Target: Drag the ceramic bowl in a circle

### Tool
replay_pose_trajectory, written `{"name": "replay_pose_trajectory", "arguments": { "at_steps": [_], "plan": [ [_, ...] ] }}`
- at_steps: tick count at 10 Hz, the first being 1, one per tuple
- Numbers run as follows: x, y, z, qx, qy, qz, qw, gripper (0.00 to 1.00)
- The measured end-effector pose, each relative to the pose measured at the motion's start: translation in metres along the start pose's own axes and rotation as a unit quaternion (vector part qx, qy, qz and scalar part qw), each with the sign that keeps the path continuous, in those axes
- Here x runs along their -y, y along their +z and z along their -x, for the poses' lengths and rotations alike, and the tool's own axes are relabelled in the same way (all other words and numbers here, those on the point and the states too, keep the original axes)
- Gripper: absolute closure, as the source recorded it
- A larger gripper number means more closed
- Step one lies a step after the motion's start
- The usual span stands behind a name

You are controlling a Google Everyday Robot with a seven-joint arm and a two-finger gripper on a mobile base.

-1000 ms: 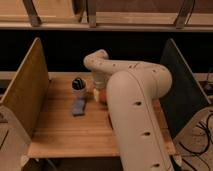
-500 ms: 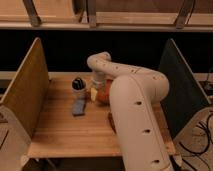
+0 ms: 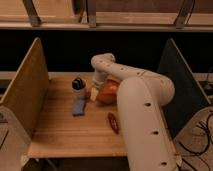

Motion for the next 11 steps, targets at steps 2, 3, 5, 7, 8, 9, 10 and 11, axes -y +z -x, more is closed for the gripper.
{"name": "replay_pose_trajectory", "arguments": {
  "at_steps": [2, 3, 5, 7, 8, 9, 10, 11],
  "plan": [
    [0.002, 0.001, -0.002, -0.007, 0.012, -0.005, 0.9999, 0.35],
    [0.006, 0.003, -0.009, -0.019, 0.029, -0.009, 0.9994, 0.35],
    [0.015, 0.007, -0.025, -0.045, 0.074, -0.017, 0.9960, 0.35],
    [0.018, 0.010, -0.034, -0.056, 0.111, -0.016, 0.9921, 0.35],
    [0.018, 0.014, -0.036, -0.055, 0.128, -0.010, 0.9903, 0.35],
    [0.017, 0.018, -0.036, -0.053, 0.133, -0.005, 0.9896, 0.38],
    [0.016, 0.022, -0.034, -0.050, 0.137, 0.000, 0.9893, 0.47],
    [0.014, 0.025, -0.029, -0.044, 0.138, 0.003, 0.9894, 0.59]
  ]
}}
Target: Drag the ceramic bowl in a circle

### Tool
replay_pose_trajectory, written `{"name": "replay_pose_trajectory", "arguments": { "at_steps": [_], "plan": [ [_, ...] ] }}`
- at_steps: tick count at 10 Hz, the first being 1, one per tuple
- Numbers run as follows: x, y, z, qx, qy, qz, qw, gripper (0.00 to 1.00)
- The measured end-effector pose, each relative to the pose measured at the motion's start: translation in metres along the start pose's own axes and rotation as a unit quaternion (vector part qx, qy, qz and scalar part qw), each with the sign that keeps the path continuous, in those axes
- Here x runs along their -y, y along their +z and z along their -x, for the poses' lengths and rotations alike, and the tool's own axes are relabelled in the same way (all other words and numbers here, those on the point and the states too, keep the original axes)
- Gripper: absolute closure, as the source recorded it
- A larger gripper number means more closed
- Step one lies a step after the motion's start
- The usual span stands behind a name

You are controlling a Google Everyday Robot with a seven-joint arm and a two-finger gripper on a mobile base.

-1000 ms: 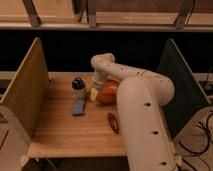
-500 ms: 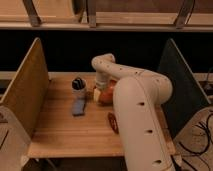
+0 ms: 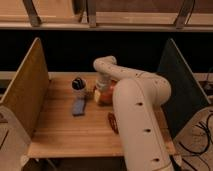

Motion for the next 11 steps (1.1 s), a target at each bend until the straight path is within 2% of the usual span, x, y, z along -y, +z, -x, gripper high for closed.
{"name": "replay_pose_trajectory", "arguments": {
  "at_steps": [4, 6, 9, 11],
  "plan": [
    [-0.007, 0.002, 0.007, 0.014, -0.007, 0.010, 0.9998, 0.97],
    [-0.010, -0.005, 0.012, 0.022, -0.016, 0.007, 0.9996, 1.00],
    [-0.026, -0.025, 0.022, 0.028, -0.042, -0.010, 0.9987, 1.00],
    [-0.040, -0.032, 0.016, 0.015, -0.049, -0.009, 0.9986, 1.00]
  ]
}}
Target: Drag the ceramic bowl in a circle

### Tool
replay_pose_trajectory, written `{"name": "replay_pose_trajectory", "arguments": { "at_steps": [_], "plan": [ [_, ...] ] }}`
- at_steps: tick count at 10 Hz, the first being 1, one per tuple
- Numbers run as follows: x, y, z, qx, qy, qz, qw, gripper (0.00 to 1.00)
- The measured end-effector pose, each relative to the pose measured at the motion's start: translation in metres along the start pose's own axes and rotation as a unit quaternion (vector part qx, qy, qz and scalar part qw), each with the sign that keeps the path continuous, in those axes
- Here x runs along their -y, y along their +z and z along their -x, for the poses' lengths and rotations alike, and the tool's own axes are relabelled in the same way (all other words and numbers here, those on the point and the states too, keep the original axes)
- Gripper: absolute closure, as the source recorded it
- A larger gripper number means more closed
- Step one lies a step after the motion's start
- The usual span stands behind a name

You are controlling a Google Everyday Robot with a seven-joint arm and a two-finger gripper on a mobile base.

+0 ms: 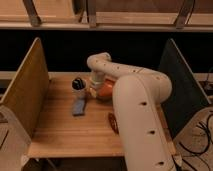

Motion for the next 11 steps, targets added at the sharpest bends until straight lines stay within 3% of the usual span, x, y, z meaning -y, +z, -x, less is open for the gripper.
{"name": "replay_pose_trajectory", "arguments": {
  "at_steps": [1, 5, 7, 8, 11],
  "plan": [
    [-0.005, 0.001, -0.005, -0.009, 0.000, 0.004, 1.0000, 1.00],
    [-0.024, 0.007, -0.039, -0.080, 0.014, 0.028, 0.9963, 1.00],
    [-0.010, 0.001, -0.054, -0.108, 0.035, 0.017, 0.9934, 1.00],
    [0.008, -0.006, -0.061, -0.124, 0.049, 0.002, 0.9911, 1.00],
    [0.048, -0.013, -0.058, -0.133, 0.060, -0.027, 0.9890, 1.00]
  ]
}}
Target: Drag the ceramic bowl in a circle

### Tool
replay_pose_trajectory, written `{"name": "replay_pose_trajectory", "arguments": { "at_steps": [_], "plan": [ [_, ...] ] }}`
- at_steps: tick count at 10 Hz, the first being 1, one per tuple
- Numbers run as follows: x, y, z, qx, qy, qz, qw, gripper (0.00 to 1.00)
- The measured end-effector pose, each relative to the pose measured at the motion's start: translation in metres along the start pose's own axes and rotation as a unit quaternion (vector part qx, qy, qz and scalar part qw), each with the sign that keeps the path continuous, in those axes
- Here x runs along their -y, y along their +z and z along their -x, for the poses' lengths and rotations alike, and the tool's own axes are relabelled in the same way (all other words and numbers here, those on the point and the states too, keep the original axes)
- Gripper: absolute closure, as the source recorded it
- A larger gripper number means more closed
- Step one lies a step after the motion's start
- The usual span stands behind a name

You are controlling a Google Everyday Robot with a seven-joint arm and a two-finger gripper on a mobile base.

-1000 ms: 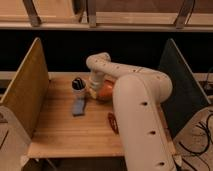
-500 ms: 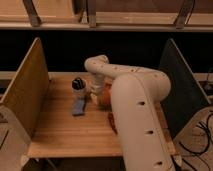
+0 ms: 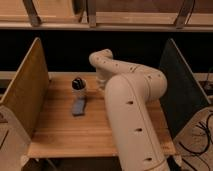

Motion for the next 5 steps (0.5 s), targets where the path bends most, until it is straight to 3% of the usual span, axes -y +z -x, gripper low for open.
{"name": "replay_pose_trajectory", "arguments": {
  "at_steps": [2, 5],
  "plan": [
    [0.016, 0.005, 0.022, 0.013, -0.009, -0.006, 0.9999, 1.00],
    [-0.002, 0.013, 0.061, 0.027, -0.045, 0.005, 0.9986, 1.00]
  ]
}}
